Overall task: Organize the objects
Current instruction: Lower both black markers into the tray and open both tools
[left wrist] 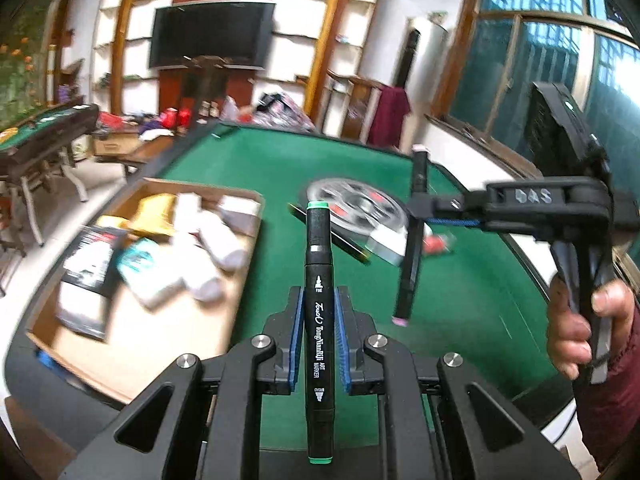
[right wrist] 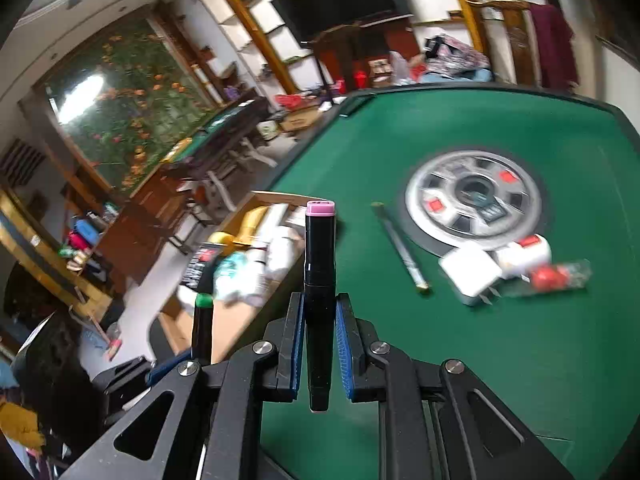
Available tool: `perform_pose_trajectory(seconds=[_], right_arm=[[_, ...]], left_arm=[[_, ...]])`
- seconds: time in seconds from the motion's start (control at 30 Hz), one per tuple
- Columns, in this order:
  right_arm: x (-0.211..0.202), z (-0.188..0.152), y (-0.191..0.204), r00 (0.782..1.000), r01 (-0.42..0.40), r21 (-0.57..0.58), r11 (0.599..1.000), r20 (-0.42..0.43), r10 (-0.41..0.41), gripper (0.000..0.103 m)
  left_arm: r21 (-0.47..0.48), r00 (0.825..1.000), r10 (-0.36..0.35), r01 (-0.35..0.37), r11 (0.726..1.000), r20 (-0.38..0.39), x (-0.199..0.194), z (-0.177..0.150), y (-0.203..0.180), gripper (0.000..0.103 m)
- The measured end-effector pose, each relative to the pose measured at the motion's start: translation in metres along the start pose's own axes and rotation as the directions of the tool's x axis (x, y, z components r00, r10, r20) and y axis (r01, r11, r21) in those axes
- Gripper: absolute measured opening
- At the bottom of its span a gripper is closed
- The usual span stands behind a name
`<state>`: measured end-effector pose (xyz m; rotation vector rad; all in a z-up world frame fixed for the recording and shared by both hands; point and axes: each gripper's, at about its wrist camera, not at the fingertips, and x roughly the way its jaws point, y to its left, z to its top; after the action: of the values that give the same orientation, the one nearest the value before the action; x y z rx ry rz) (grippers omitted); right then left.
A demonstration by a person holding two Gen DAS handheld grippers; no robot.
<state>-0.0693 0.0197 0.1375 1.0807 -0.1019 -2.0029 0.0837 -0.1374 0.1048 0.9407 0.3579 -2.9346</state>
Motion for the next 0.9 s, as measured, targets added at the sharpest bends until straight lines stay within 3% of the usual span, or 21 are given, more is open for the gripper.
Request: perform_pose_trajectory(seconds=[0.27, 0.5, 0.7, 0.9], right_arm=[[0.039, 0.017, 0.054, 0.992, -0.120, -0.022, 0.992, -0.042, 0.119, 0.017], [0.096, 0.013, 0.088, 0.972, -0.188, -0.004, 0.982, -0.144, 0.185, 0.017], [0.153, -0.002, 0.096, 0.950, -0.187, 0.034, 0.982, -0.249, 0.190, 0.017], [0.196, -0.013, 0.100, 0.940, -0.134, 0.024, 0.991, -0.312, 0.135, 0.017]], left_arm=[[-0.071, 0.989, 0.148, -0.146, 0.987, 0.014, -0.010, 0.016, 0.072, 0.015], [-0.131, 0.979, 0.195, -0.200, 0.971, -0.050, 0.009, 0.009, 0.124, 0.015], [-0.140, 0.974, 0.200, -0.213, 0.967, -0.104, 0.030, -0.003, 0.142, 0.015], [-0.157, 0.967, 0.203, -0.227, 0.961, -0.153, 0.055, -0.009, 0.153, 0.015]])
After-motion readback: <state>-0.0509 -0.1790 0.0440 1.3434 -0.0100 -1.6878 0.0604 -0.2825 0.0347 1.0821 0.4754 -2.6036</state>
